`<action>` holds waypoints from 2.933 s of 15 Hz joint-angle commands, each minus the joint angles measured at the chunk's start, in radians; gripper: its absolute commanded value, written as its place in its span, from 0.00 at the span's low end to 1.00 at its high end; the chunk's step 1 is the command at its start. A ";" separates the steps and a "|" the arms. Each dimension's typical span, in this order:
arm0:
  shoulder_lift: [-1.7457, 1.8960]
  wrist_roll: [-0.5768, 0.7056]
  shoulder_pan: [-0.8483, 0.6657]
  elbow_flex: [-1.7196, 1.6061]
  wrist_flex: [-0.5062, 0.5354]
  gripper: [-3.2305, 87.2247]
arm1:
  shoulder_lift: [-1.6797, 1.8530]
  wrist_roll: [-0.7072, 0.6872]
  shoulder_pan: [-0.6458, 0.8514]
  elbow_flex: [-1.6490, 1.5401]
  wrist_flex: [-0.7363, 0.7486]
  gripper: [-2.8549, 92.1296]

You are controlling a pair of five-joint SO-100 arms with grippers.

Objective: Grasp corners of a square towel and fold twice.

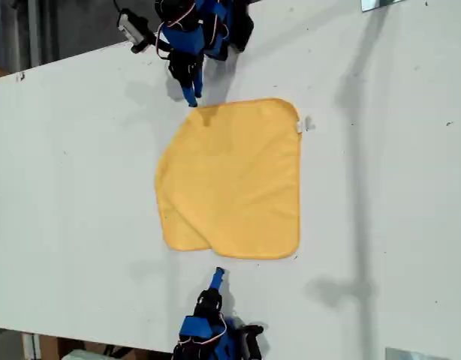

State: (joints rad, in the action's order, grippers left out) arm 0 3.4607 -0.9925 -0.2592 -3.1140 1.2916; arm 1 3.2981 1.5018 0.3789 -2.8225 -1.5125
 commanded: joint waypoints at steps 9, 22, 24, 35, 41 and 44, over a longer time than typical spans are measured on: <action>0.006 -0.571 0.172 -0.006 0.000 0.18 | -0.003 -0.017 0.110 0.035 -0.014 0.17; -1.213 -0.423 0.127 0.506 -0.321 0.19 | -0.927 0.058 -0.673 0.428 0.264 0.39; -1.361 -0.433 0.133 0.552 -0.377 0.17 | -0.894 0.301 -0.931 0.347 0.281 0.39; -1.374 -0.428 0.120 0.551 -0.399 0.19 | -1.502 0.230 -0.894 0.457 0.778 0.30; -1.373 -0.445 0.133 0.551 -0.396 0.19 | -1.867 0.244 -0.945 0.735 0.775 0.14; -1.413 -0.514 0.196 0.595 -0.387 0.19 | -1.921 0.241 -0.965 0.802 0.755 0.03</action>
State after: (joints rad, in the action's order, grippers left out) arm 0 2.0617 -1.4680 -0.1089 -2.5786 0.9004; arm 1 1.4067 1.7395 -0.5599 -2.0433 -0.7517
